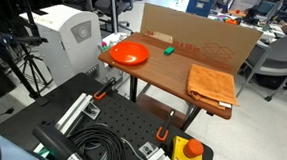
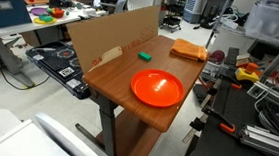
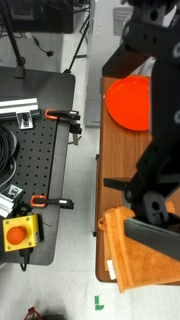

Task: Move the orange plate to the right

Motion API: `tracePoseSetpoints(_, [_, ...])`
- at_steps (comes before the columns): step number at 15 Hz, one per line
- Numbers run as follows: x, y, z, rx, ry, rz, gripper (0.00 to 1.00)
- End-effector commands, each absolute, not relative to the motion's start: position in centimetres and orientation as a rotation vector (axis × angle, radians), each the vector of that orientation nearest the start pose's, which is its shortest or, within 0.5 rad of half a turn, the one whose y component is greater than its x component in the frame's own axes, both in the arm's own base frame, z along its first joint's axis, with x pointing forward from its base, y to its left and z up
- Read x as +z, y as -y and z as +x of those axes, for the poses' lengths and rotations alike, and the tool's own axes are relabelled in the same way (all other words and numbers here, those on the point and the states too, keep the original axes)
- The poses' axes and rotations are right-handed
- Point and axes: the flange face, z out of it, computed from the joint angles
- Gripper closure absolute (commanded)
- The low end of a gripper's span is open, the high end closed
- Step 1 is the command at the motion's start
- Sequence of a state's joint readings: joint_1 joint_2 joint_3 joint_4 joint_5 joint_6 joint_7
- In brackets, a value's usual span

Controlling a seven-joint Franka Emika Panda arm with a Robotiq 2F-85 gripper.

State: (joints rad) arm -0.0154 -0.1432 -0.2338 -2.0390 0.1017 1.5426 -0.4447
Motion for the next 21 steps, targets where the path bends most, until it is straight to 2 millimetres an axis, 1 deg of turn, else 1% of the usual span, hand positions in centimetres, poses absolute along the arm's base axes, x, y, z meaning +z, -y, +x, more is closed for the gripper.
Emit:
tracePoseSetpoints(1, [42.6, 7.5, 49.0, 0.431, 0.218, -2.830, 0.00])
tracePoseSetpoints(3, [39.2, 4.8, 50.5, 0.437, 0.192, -2.827, 0.00])
tracePoseSetpoints(6, [34.7, 0.7, 52.0, 0.416, 0.144, -2.847, 0.00])
tracePoseSetpoints(10, [29.5, -3.6, 53.2, 0.360, 0.129, -2.878, 0.00])
tracePoseSetpoints(14, [25.1, -6.4, 53.4, 0.352, 0.130, -2.908, 0.00])
tracePoseSetpoints(18, [21.1, -8.0, 53.3, 0.388, 0.113, -2.937, 0.00])
tracePoseSetpoints(21, [18.7, -8.9, 53.2, 0.413, 0.100, -2.957, 0.00])
